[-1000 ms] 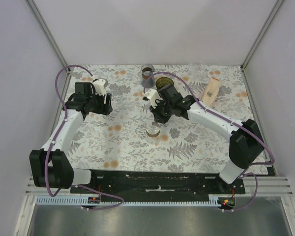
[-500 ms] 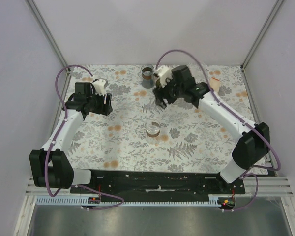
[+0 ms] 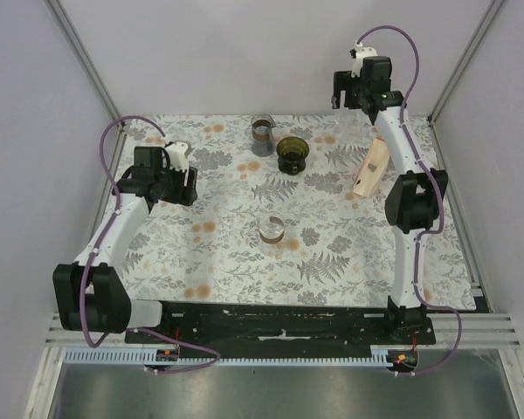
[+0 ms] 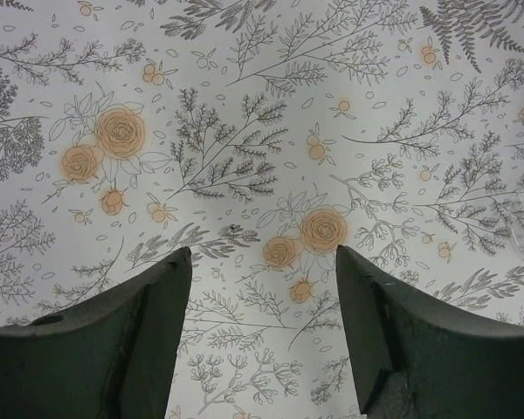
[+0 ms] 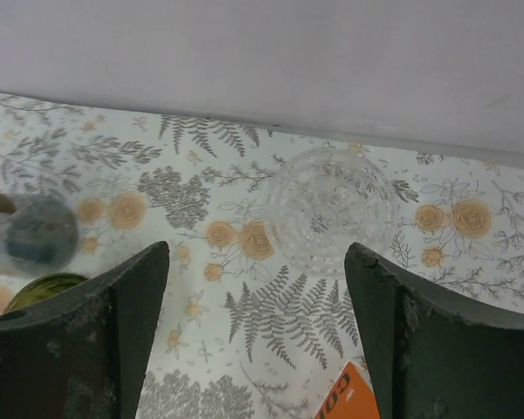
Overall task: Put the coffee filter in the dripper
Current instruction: Place the coffee server at the center of the board, then pick up the coffee dripper from the center of the board.
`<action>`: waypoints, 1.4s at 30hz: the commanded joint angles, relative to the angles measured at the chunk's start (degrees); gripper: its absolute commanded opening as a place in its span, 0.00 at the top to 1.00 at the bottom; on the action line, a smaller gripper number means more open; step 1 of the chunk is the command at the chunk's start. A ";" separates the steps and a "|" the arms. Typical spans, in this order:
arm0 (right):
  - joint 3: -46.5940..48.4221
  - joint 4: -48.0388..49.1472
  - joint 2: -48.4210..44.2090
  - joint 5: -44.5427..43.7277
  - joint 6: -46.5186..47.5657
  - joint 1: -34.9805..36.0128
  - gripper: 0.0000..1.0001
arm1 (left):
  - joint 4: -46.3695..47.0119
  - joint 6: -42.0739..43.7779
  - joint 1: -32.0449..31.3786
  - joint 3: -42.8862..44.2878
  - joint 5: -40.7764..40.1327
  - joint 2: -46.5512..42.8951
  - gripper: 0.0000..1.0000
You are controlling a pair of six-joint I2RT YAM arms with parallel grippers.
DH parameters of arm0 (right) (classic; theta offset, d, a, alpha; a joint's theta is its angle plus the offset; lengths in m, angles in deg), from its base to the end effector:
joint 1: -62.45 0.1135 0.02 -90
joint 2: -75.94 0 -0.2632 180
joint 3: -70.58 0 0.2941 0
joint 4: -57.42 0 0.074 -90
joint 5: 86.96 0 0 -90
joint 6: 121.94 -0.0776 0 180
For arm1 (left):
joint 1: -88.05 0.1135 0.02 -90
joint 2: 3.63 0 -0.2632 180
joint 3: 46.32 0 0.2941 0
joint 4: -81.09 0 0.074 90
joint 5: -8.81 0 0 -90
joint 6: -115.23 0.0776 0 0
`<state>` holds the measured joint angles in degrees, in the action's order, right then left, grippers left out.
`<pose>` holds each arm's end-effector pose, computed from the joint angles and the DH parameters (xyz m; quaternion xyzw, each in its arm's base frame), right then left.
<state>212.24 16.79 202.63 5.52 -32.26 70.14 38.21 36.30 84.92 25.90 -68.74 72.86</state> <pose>0.5921 0.0833 0.3349 -0.0659 0.8438 0.0555 0.5297 0.3522 -0.0360 0.2377 0.1537 0.9134 -0.0756 0.3692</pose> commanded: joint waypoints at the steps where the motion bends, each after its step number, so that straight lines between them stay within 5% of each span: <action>1: 9.68 -1.29 7.33 -2.13 -4.51 -2.93 0.12 | -0.09 2.20 -0.12 2.66 -1.90 1.56 0.28; 19: 12.59 -0.67 21.84 -11.01 -6.36 -5.13 0.19 | -2.11 2.20 -0.12 6.44 -5.07 6.13 0.32; 22: 14.35 -1.20 22.81 -9.78 -6.71 -5.57 0.28 | -2.20 2.20 -0.20 6.53 -4.98 6.13 0.32; 33: 10.48 -0.14 18.17 -2.84 -10.76 -7.24 1.00 | -2.11 2.38 -0.12 6.53 -5.42 5.78 0.32; 42: 3.72 0.82 -0.98 5.50 -10.05 -6.10 1.00 | -2.20 2.38 -0.12 5.83 -2.96 3.93 0.32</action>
<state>217.57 14.78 217.25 5.00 -42.36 63.08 35.93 36.94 84.92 30.25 -73.51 78.94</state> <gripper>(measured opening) 0.048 0.681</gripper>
